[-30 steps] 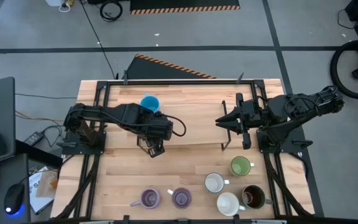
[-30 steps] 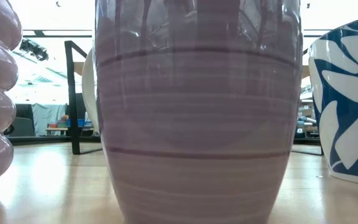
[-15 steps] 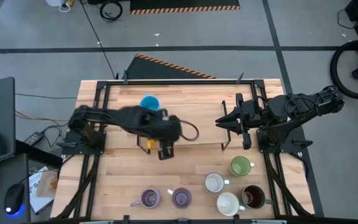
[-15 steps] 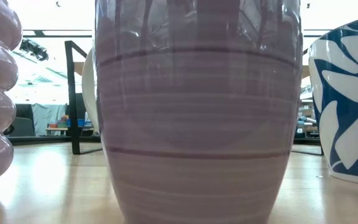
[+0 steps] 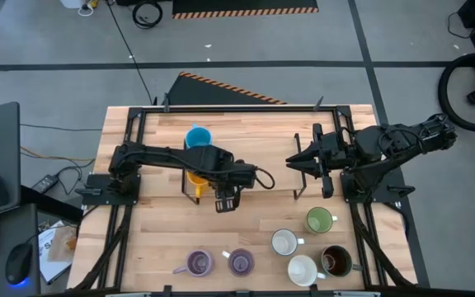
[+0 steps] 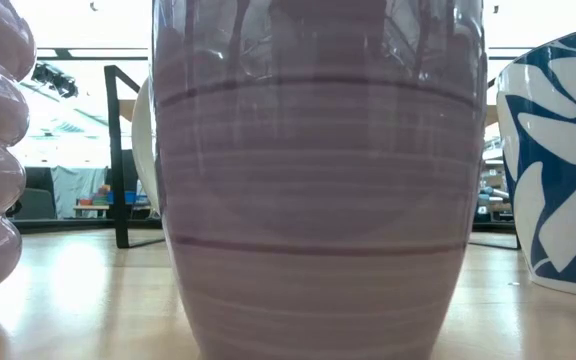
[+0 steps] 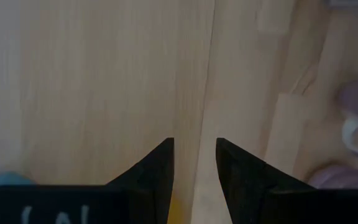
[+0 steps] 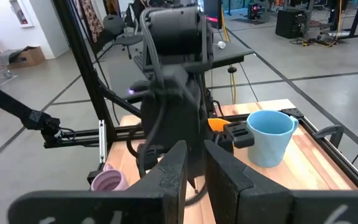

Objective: Place coffee mugs
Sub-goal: Put the yellow mug on the shelf

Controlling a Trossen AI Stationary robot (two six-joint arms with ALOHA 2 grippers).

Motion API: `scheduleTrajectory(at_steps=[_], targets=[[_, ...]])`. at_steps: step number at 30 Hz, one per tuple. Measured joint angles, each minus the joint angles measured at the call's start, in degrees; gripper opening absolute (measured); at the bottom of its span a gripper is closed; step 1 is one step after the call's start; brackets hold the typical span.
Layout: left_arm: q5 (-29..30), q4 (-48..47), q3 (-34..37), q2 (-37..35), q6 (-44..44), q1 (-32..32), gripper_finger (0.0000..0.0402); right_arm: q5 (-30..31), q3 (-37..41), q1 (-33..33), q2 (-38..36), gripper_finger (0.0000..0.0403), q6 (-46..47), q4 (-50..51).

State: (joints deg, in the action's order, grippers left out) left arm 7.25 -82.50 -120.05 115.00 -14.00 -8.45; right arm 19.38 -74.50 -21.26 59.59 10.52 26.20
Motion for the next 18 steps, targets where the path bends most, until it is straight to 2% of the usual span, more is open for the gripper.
scheduleTrajectory(at_steps=[18], targets=[[0.4,-4.6,0.0,0.7,0.9,1.3,0.0125,0.0,0.0,0.0,0.0,0.0059,0.0,0.0]])
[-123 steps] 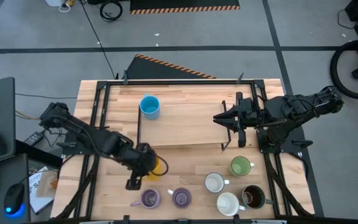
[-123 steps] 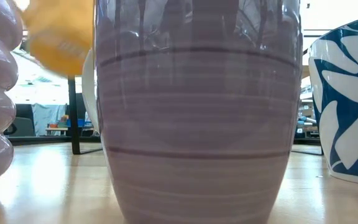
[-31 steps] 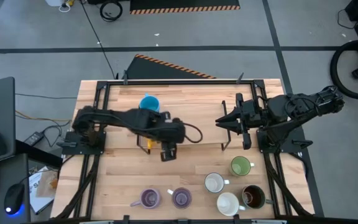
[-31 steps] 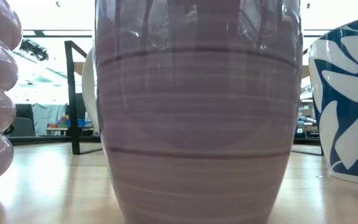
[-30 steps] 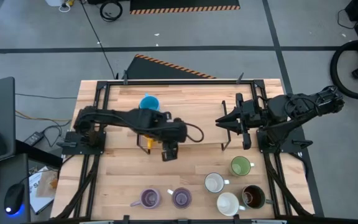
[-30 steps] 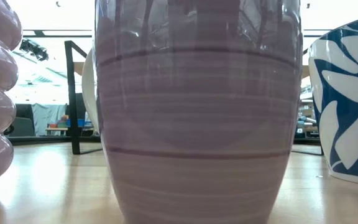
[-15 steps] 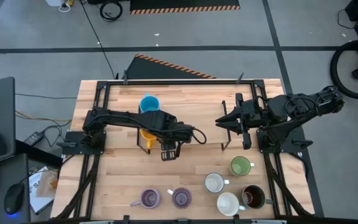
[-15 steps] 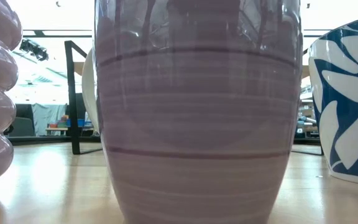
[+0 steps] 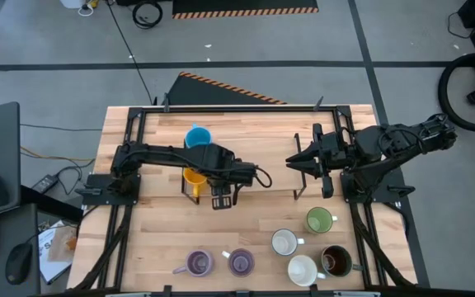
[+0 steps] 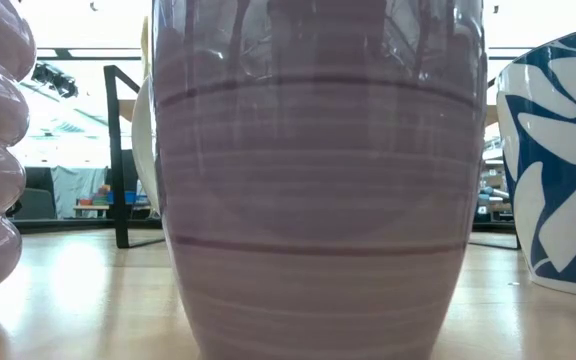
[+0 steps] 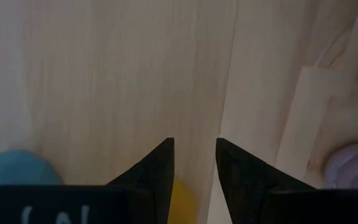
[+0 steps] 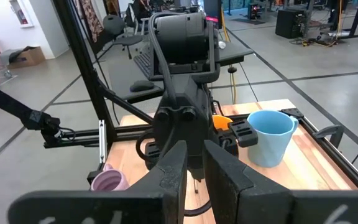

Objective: Place coffee mugs
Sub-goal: Put the yellow mug on the shelf, then put the green mug on the shelf

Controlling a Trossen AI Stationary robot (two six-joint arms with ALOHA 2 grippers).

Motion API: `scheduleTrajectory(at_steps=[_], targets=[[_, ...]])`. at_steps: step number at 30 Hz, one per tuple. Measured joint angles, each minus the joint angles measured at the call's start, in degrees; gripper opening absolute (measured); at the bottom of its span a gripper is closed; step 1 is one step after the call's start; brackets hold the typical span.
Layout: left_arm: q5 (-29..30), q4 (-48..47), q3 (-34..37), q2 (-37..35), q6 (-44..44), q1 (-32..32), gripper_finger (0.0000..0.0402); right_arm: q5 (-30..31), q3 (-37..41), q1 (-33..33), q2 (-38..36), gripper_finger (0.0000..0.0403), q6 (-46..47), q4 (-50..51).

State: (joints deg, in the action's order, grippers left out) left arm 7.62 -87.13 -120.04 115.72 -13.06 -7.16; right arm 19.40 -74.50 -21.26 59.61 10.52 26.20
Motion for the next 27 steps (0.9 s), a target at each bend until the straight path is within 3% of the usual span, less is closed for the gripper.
scheduleTrajectory(at_steps=[8,16,23,27], targets=[[0.0,3.3,0.0,-0.1,0.2,-0.1,0.0125,0.0,0.0,0.0,-0.1,0.0059,-0.1,0.4],[-5.2,15.8,-0.1,-5.2,-0.2,-3.5,0.0125,0.0,-6.5,0.0,-0.5,0.0059,1.4,12.6],[-7.8,21.2,0.0,-6.6,-12.1,-7.4,0.0125,0.0,-8.0,0.0,-0.9,0.0059,2.2,19.2],[-9.1,21.1,0.0,-6.7,-18.6,-8.8,0.0125,-3.4,-7.9,0.0,-0.3,0.0059,4.5,24.6]])
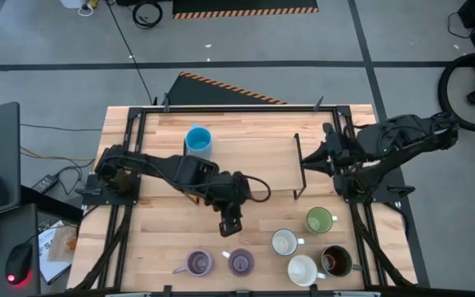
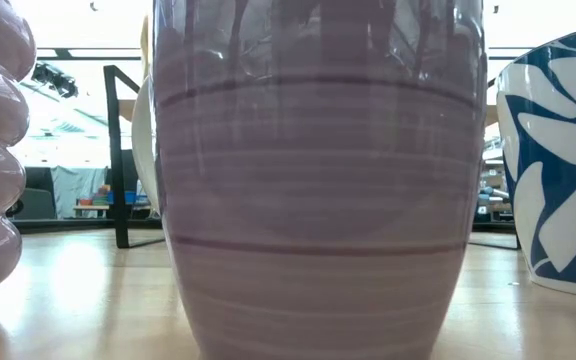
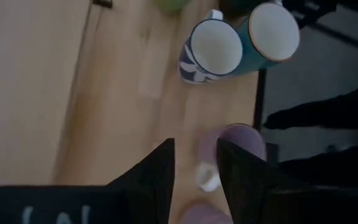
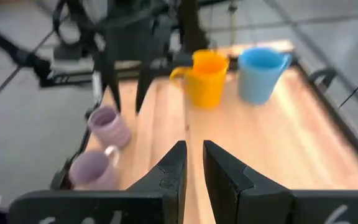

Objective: Place coffee mugs
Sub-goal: Put the green mug on the shelf

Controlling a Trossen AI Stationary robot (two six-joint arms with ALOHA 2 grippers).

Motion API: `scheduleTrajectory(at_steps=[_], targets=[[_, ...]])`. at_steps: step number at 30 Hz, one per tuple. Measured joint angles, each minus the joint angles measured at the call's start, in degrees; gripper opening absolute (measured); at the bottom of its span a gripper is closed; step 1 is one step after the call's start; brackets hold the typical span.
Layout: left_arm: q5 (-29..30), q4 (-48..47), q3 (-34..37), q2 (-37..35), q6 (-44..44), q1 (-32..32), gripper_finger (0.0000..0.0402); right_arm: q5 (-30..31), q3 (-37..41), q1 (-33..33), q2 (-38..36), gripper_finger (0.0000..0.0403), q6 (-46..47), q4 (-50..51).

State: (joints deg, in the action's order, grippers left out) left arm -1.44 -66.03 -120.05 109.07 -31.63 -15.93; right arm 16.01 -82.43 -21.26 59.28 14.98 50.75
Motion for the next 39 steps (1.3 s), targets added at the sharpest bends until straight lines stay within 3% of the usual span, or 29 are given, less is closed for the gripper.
scheduleTrajectory(at_steps=[5,9,17,26,39], targets=[[0.2,0.0,0.1,-0.6,-7.7,-1.2,0.0125,-7.7,0.0,0.0,2.2,0.0059,1.9,4.3],[6.3,2.7,0.1,-3.5,-8.2,-2.8,0.0124,-14.0,0.0,-0.6,6.0,0.0059,2.5,6.4],[16.8,3.2,0.0,-11.0,-3.8,-4.4,0.0117,-14.6,0.0,-3.1,12.6,0.0059,11.9,10.3],[17.1,3.4,0.0,-16.4,6.0,-2.7,0.0117,-15.5,0.1,-4.3,17.9,0.0070,30.7,13.7],[17.3,2.7,0.0,-21.3,20.3,0.4,0.0116,-17.6,1.2,-12.6,20.7,0.0149,61.7,24.4]])
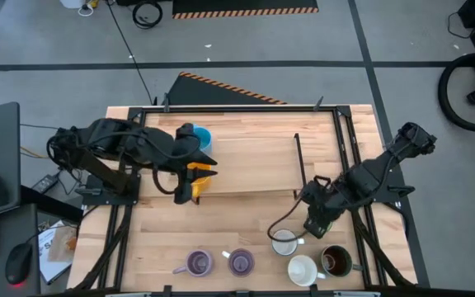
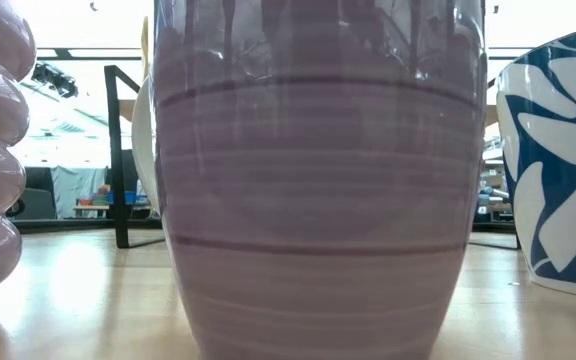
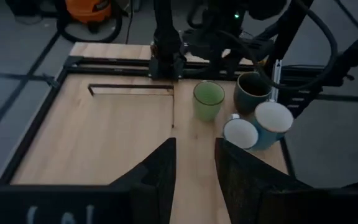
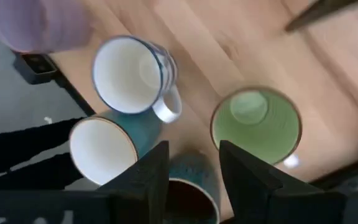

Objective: Place coffee mugs
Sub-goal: Put the green mug on the shelf

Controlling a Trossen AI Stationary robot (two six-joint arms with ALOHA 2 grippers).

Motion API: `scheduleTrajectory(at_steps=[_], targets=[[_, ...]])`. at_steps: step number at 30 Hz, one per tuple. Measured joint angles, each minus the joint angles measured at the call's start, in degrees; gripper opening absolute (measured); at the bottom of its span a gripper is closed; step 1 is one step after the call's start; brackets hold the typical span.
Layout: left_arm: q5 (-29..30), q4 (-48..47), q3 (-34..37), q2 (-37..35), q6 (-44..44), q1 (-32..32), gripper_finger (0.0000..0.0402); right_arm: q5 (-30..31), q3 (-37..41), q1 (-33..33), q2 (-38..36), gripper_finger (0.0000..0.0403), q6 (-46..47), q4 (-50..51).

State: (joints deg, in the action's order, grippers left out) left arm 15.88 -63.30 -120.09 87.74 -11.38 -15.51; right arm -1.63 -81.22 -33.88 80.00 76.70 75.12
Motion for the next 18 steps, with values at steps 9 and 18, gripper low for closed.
scheduleTrajectory(at_steps=[9,18], targets=[[1.0,-1.6,0.0,-0.5,4.6,2.3,0.0116,-3.5,10.7,-3.5,0.6,0.0149,13.3,-4.7],[1.0,-4.9,0.0,-0.5,4.6,2.6,0.0116,-3.3,13.5,-4.0,7.0,0.0148,7.2,-7.5]])
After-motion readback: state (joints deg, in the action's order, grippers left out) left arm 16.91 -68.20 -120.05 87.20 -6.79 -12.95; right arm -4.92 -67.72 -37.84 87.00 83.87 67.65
